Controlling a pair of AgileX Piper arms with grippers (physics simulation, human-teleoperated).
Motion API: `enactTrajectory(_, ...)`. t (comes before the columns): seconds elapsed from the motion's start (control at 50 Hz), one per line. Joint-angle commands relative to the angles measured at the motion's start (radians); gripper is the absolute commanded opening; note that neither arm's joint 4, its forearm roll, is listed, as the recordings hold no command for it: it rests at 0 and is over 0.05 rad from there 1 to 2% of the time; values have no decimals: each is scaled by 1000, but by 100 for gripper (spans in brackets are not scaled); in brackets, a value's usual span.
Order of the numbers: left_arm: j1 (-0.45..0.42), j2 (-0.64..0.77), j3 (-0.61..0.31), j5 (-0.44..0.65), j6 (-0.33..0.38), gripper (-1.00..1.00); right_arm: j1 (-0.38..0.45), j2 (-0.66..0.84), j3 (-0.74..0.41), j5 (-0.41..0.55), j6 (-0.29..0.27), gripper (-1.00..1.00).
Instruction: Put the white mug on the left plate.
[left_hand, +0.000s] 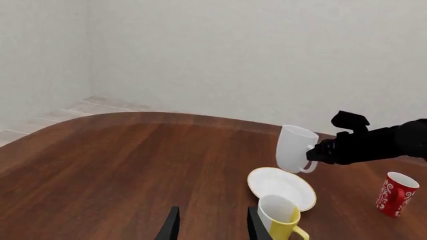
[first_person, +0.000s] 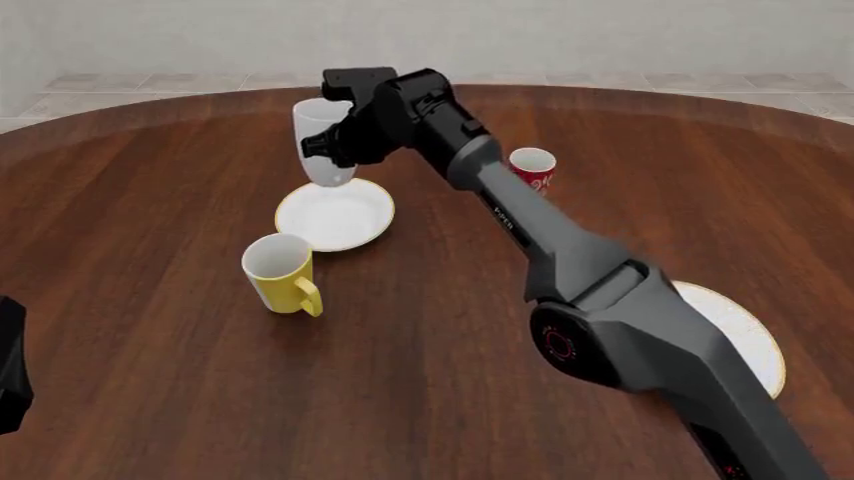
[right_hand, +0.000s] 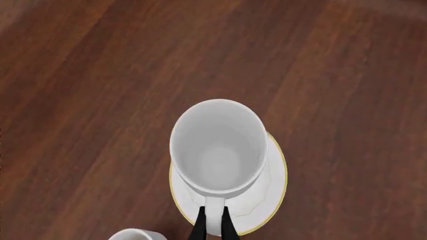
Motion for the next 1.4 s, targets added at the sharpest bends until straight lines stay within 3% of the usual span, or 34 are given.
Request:
enactTrajectory(0.02, 1, 0, 1, -2, -1, 100, 1, 2, -2, -7, 14, -100)
enactTrajectory(1.4, -2, 0, 6, -4, -3, 100, -16, 76, -4, -6, 30, -100)
